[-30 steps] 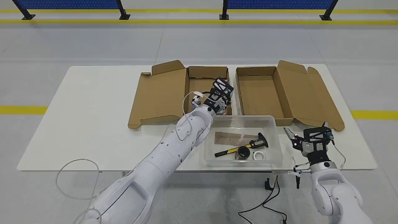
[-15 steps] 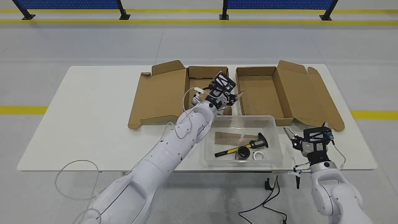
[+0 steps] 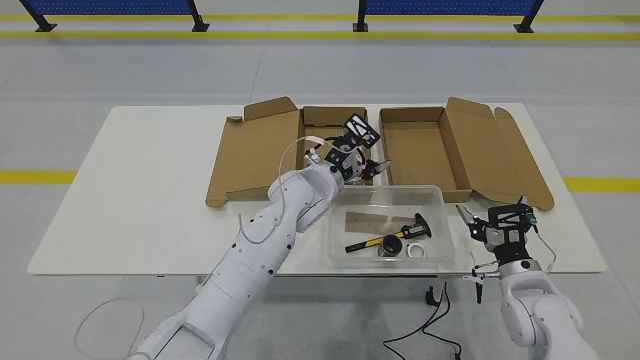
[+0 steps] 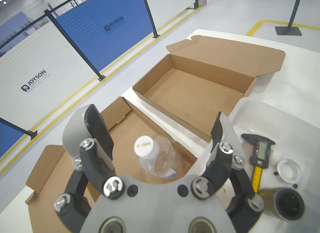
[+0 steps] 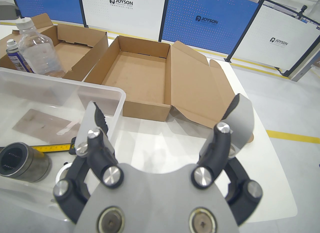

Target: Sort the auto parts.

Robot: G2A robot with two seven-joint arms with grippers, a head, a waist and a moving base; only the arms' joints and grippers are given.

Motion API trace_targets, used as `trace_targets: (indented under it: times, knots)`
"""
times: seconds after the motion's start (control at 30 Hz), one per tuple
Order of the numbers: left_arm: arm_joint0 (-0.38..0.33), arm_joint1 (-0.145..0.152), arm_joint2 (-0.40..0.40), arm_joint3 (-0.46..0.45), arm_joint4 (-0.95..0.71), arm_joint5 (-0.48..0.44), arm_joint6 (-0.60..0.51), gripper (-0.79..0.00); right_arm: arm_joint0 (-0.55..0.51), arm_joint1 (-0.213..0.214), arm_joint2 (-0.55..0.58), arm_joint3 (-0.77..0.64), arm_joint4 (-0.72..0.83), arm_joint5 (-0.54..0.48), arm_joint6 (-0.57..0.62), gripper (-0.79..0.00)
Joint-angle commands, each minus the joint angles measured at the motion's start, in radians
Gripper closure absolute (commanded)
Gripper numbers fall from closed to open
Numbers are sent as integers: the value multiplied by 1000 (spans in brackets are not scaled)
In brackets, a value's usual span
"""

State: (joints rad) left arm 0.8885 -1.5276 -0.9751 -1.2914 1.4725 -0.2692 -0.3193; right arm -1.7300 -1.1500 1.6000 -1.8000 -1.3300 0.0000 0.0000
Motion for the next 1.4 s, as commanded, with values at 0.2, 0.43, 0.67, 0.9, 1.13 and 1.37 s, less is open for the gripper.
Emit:
trace_targets:
  times: [0.2,0.43,0.67,0.9,1.13,1.37]
  knots:
    - [167,34,-49,-303,-29,-100,-358,-785,0,0,0,0,0,0,0,-785]
    - [208,44,-19,-340,-19,-166,-491,-785,0,0,0,0,0,0,0,-785]
    - [183,35,23,-299,-93,-160,-567,-785,0,0,0,0,0,0,0,-785]
    - [126,9,83,-192,-255,-93,-638,-785,0,0,0,0,0,0,0,-785]
    - [61,-19,149,-93,-323,-26,-625,-785,0,0,0,0,0,0,0,-785]
    - [7,-39,188,4,-350,8,-606,-668,0,0,0,0,0,0,0,-785]
